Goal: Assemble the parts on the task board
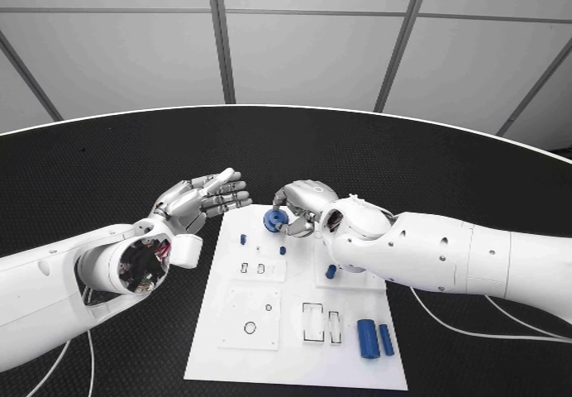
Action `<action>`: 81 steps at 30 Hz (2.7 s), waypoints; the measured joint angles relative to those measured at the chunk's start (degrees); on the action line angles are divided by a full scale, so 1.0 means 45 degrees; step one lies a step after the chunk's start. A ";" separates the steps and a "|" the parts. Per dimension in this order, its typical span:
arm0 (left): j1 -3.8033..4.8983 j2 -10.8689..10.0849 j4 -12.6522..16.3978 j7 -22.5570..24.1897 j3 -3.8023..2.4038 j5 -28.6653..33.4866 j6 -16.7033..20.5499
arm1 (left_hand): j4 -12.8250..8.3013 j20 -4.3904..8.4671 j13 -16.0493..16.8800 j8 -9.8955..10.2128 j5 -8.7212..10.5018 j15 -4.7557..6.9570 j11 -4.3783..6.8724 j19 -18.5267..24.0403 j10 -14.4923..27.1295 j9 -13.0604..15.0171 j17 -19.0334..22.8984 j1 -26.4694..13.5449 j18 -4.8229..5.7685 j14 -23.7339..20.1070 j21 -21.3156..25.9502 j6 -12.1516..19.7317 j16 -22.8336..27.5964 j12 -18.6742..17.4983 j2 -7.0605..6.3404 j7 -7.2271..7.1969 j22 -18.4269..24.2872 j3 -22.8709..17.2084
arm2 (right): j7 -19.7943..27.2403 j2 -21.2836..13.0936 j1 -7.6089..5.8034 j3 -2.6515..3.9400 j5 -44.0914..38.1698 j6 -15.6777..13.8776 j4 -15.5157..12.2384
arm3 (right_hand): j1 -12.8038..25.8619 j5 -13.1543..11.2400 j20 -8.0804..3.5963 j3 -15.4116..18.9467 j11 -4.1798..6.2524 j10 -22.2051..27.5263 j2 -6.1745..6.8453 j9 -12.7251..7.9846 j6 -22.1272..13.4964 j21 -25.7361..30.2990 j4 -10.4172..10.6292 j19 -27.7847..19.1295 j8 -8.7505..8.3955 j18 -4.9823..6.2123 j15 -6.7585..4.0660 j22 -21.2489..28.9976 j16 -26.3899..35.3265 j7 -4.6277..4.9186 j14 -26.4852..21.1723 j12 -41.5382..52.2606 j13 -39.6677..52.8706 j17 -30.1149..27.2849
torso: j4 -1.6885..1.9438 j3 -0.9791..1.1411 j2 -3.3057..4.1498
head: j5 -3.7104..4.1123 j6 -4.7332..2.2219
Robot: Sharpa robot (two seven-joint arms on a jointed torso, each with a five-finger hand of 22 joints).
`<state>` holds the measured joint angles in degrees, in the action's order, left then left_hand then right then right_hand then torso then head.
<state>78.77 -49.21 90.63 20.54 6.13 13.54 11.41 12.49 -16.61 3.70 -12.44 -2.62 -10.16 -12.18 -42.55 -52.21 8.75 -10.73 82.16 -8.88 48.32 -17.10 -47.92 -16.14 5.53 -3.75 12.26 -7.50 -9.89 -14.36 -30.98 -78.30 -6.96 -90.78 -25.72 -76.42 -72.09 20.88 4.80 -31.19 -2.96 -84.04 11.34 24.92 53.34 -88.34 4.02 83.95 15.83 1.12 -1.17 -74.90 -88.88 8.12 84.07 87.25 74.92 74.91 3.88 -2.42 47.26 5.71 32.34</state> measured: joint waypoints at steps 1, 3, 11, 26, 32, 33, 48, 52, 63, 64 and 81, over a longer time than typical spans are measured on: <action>0.0000 -0.0001 0.0001 0.0000 0.0000 0.0000 0.0004 | 0.0000 0.0000 0.0000 0.0000 0.0000 0.0000 0.0000 0.0000 0.0000 0.0000 0.0000 0.0000 0.0000 0.0000 0.0000 0.0000 0.0000 0.0000 0.0000 0.0000 0.0000 0.0000 | 0.0002 0.0031 0.0000 0.0000 -0.0001 0.0026 0.0033 | 0.0000 0.0000 0.0000 0.0001 0.0000 0.0000 0.0000 0.0000 0.0000 0.0000 0.0001 0.0000 0.0000 0.0000 0.0000 0.0000 0.0000 0.0000 0.0000 0.0000 0.0000 0.0000 | 0.0001 0.0002 0.0000 | 0.0000 0.0005; 0.0001 -0.0006 0.0005 -0.0001 0.0000 0.0000 0.0011 | 0.0000 0.0000 0.0000 0.0000 0.0000 0.0000 0.0000 0.0000 0.0000 0.0000 0.0000 0.0000 -0.0001 0.0000 0.0000 0.0000 0.0000 0.0000 0.0000 0.0000 -0.0001 0.0000 | 0.0004 0.0083 0.0000 0.0000 -0.0002 0.0090 0.0089 | -0.0001 -0.0001 0.0000 0.0001 0.0000 -0.0001 0.0001 0.0000 0.0000 0.0000 0.0001 0.0000 0.0000 0.0001 0.0000 0.0000 0.0000 0.0000 0.0000 0.0000 -0.0001 -0.0001 | 0.0002 0.0004 0.0000 | 0.0000 0.0021; 0.0002 -0.0021 0.0019 -0.0008 0.0000 0.0000 0.0015 | 0.0000 0.0000 0.0000 0.0000 0.0000 0.0000 0.0000 0.0000 0.0000 0.0000 0.0000 0.0000 -0.0001 0.0000 0.0000 0.0000 0.0000 0.0000 0.0000 0.0000 -0.0001 0.0000 | 0.0061 0.0230 0.0003 -0.0006 -0.0005 0.0576 0.0248 | 0.0004 -0.0008 0.0000 -0.0033 0.0000 -0.0001 -0.0003 0.0000 0.0000 0.0001 -0.0034 0.0000 0.0000 0.0003 0.0001 0.0000 0.0000 0.0000 0.0000 0.0000 -0.0002 -0.0001 | -0.0002 0.0021 -0.0009 | -0.0043 0.0050; 0.0002 -0.0037 0.0010 -0.0016 0.0000 0.0000 0.0002 | 0.0000 0.0000 0.0000 0.0000 0.0000 0.0000 0.0000 0.0000 0.0000 0.0000 0.0000 0.0000 0.0000 0.0000 0.0000 0.0000 0.0000 0.0000 0.0000 0.0000 -0.0002 0.0000 | -0.0065 0.0229 0.0005 -0.0010 -0.0005 0.0806 0.0263 | 0.0091 -0.0034 0.0000 -0.0031 -0.0001 0.0000 -0.0085 0.0000 0.0000 0.0006 -0.0035 0.0000 0.0000 0.0005 0.0001 -0.0009 0.0000 0.0000 0.0000 -0.0001 -0.0003 -0.0002 | -0.0011 0.0027 -0.0029 | -0.0045 0.0065; 0.0002 -0.0034 0.0006 -0.0030 0.0000 0.0000 -0.0005 | 0.0000 0.0000 0.0000 0.0000 0.0000 0.0000 0.0000 0.0000 0.0000 0.0000 0.0000 0.0000 0.0000 0.0000 0.0000 0.0000 0.0000 0.0000 0.0000 0.0000 -0.0003 0.0000 | -0.0121 0.0234 0.0005 -0.0010 -0.0005 0.0805 0.0284 | 0.0092 -0.0011 0.0001 -0.0030 -0.0001 0.0000 -0.0084 0.0000 0.0000 0.0006 -0.0034 0.0000 0.0000 0.0006 0.0001 -0.0008 0.0000 0.0000 0.0000 -0.0001 -0.0003 -0.0002 | -0.0010 0.0024 -0.0029 | -0.0044 0.0066; 0.0002 -0.0033 0.0004 -0.0031 0.0000 0.0000 -0.0006 | 0.0000 0.0000 0.0000 0.0000 0.0000 0.0000 0.0000 0.0000 0.0000 0.0000 0.0000 0.0000 0.0000 0.0000 0.0000 0.0000 0.0000 0.0000 0.0000 0.0000 -0.0003 0.0000 | -0.0140 0.0235 0.0005 -0.0010 -0.0005 0.0801 0.0280 | 0.0092 -0.0010 0.0001 -0.0030 -0.0001 -0.0001 -0.0083 0.0000 0.0000 0.0006 -0.0034 0.0000 0.0000 0.0006 0.0001 -0.0008 0.0000 -0.0001 0.0000 -0.0001 -0.0004 -0.0002 | -0.0010 0.0024 -0.0029 | -0.0045 0.0066; 0.0002 -0.0038 0.0000 -0.0045 0.0000 0.0001 -0.0012 | 0.0000 0.0000 0.0000 0.0000 0.0000 0.0000 0.0000 0.0000 0.0000 0.0000 0.0000 0.0000 0.0000 0.0000 0.0000 0.0000 0.0000 0.0000 0.0000 0.0000 -0.0003 0.0000 | -0.0205 0.0197 0.0005 -0.0009 -0.0005 0.0785 0.0260 | 0.0193 -0.0010 0.0000 -0.0008 0.0000 0.0000 0.0021 0.0000 -0.0005 0.0007 -0.0046 0.0000 0.0000 0.0008 0.0001 -0.0006 0.0000 -0.0006 -0.0001 -0.0001 -0.0004 0.0007 | -0.0011 0.0024 -0.0023 | -0.0039 0.0111; 0.0002 -0.0041 -0.0001 -0.0047 0.0000 0.0001 -0.0015 | 0.0000 0.0000 0.0000 0.0000 0.0000 0.0000 0.0000 0.0000 0.0000 0.0000 0.0000 0.0000 0.0000 0.0000 0.0000 0.0000 0.0000 0.0000 0.0000 0.0000 -0.0003 0.0000 | -0.0249 0.0155 0.0005 -0.0009 -0.0005 0.0790 0.0245 | 0.0226 -0.0010 0.0001 -0.0006 0.0000 -0.0001 0.0054 0.0000 -0.0006 0.0007 -0.0046 0.0000 0.0001 0.0009 0.0002 -0.0006 0.0000 -0.0007 -0.0001 -0.0001 0.0006 0.0007 | -0.0012 0.0024 -0.0023 | -0.0038 0.0118; 0.0002 -0.0046 -0.0009 -0.0050 0.0000 0.0001 -0.0017 | 0.0000 0.0000 0.0000 0.0000 0.0000 0.0000 0.0000 0.0000 0.0000 0.0000 0.0000 0.0000 0.0000 0.0000 0.0000 0.0000 0.0000 0.0000 0.0000 0.0000 -0.0004 0.0000 | -0.0321 0.0098 0.0005 -0.0009 -0.0005 0.0775 0.0171 | 0.0241 0.0031 0.0001 -0.0004 0.0000 0.0000 0.0072 0.0000 -0.0008 0.0007 -0.0045 0.0000 0.0006 0.0038 0.0002 -0.0005 0.0001 -0.0010 0.0000 -0.0001 0.0004 0.0005 | -0.0011 0.0018 -0.0026 | -0.0045 0.0129; 0.0002 -0.0046 -0.0011 -0.0051 0.0000 0.0001 -0.0017 | 0.0000 0.0000 0.0000 0.0000 0.0000 0.0000 0.0000 0.0000 0.0000 0.0000 0.0000 0.0000 0.0000 0.0000 0.0000 0.0000 0.0000 0.0000 0.0000 0.0000 -0.0004 0.0000 | -0.0321 0.0099 0.0005 -0.0009 -0.0005 0.0770 0.0180 | 0.0241 0.0032 0.0001 -0.0004 -0.0001 -0.0001 0.0072 0.0000 -0.0009 0.0007 -0.0045 0.0000 0.0006 0.0040 0.0002 -0.0005 0.0001 -0.0010 0.0000 -0.0001 0.0004 0.0005 | -0.0011 0.0018 -0.0027 | -0.0039 0.0123; 0.0001 -0.0044 -0.0018 -0.0088 0.0000 0.0001 -0.0014 | 0.0000 0.0000 0.0000 0.0000 0.0000 0.0000 0.0000 0.0000 0.0000 -0.0012 0.0000 0.0000 0.0000 0.0000 0.0000 0.0000 0.0087 -0.0097 0.0000 0.0000 0.0031 0.0000 | -0.0228 0.0199 0.0005 -0.0011 -0.0005 0.1450 0.0323 | 0.1312 -0.1080 0.0120 0.0657 -0.0195 0.0006 0.0504 -0.0182 -0.0897 0.0007 0.0303 0.0019 -0.0833 0.0040 0.0177 -0.0003 0.0001 0.0239 0.0009 -0.0445 0.0002 0.0003 | -0.0010 0.0016 -0.0028 | -0.0028 0.0129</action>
<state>78.77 -49.41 90.55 20.14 6.12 13.55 11.35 12.49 -16.61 3.71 -12.44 -2.62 -10.16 -12.17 -42.55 -52.21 8.70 -10.73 82.16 -8.88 48.32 -17.10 -47.92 -15.75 5.09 -3.75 12.26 -7.36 -9.89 -15.38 -30.09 -78.27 -7.01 -90.80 -19.19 -74.96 -66.19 16.01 5.34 -28.23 -3.84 -84.01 13.60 24.10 49.30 -88.31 5.39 84.03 12.08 1.29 -0.37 -74.92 -88.88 9.20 84.11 85.25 74.93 74.93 3.83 -2.35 47.13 5.58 32.92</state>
